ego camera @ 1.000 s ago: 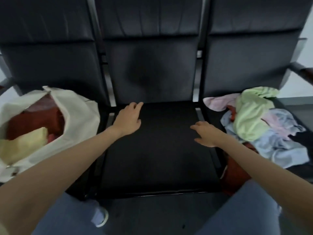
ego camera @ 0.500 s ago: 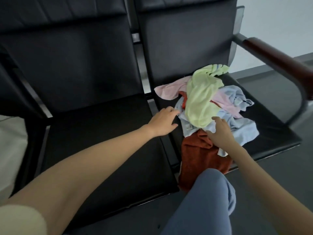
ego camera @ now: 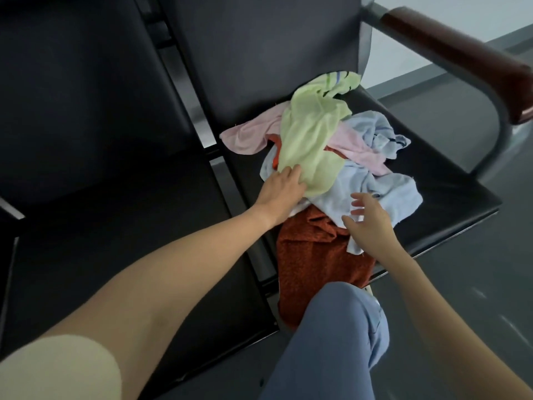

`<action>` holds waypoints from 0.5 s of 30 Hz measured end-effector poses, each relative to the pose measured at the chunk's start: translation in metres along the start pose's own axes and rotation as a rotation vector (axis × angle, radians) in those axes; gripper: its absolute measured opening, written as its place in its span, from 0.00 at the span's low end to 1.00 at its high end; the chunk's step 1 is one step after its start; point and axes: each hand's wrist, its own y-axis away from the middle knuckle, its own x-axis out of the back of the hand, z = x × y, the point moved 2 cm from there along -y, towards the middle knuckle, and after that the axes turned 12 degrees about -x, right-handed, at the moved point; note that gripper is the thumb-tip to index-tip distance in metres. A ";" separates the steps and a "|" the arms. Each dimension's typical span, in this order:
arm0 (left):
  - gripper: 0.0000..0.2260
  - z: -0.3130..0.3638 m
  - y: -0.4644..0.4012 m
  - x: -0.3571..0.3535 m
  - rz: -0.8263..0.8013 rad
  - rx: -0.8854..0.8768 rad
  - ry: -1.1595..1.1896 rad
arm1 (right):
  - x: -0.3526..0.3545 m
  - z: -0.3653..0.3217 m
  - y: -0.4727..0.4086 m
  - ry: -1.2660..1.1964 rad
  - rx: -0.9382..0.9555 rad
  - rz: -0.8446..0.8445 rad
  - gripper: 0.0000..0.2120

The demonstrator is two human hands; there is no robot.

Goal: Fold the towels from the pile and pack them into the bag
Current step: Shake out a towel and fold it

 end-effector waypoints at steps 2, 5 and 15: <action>0.05 -0.009 0.008 -0.001 0.147 0.010 0.069 | 0.000 -0.004 0.002 -0.115 -0.007 -0.023 0.25; 0.07 -0.017 0.028 0.007 0.374 0.031 0.295 | -0.002 -0.020 0.006 -0.286 0.038 -0.067 0.33; 0.07 -0.027 0.139 0.081 0.567 0.096 0.478 | -0.027 -0.099 0.043 -0.170 0.255 -0.039 0.04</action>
